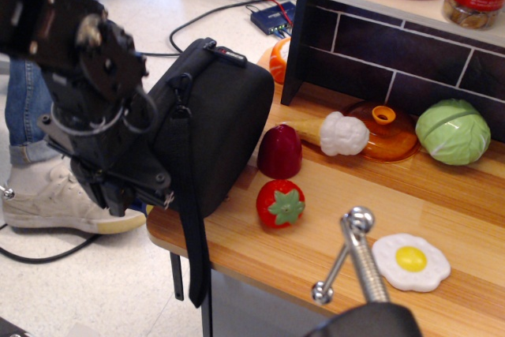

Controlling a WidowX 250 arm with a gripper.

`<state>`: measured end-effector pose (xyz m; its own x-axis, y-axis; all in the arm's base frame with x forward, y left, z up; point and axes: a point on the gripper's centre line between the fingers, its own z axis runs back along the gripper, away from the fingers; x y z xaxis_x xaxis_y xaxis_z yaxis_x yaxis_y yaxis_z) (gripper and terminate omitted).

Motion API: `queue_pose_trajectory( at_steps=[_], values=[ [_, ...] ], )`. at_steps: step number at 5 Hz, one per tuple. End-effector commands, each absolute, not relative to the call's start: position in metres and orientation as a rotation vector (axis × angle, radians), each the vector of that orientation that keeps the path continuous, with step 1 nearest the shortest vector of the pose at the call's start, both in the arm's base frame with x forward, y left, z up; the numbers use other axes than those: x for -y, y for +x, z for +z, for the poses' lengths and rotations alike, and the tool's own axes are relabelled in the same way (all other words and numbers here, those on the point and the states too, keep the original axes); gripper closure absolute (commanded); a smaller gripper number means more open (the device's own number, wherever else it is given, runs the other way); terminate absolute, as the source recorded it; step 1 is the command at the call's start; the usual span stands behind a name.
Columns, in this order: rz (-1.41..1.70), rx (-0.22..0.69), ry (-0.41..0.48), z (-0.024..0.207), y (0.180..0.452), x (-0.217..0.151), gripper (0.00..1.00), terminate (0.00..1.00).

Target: Unzip zipper bag

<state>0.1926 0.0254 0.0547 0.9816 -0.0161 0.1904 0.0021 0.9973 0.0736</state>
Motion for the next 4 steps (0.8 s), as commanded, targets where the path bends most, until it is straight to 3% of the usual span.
queue_pose_trajectory(
  at_steps=[1, 2, 3, 4],
  values=[
    [0.093, 0.386, 0.022, 0.135, 0.232, -0.026, 1.0, 0.0],
    [0.135, 0.409, 0.016, 0.155, 0.237, -0.027, 1.0, 0.0],
    [0.18, 0.284, -0.042, 0.165, 0.246, -0.033, 1.0, 0.0],
    [0.161, 0.255, 0.012, 0.159, 0.244, -0.032, 1.0, 1.0]
  ],
)
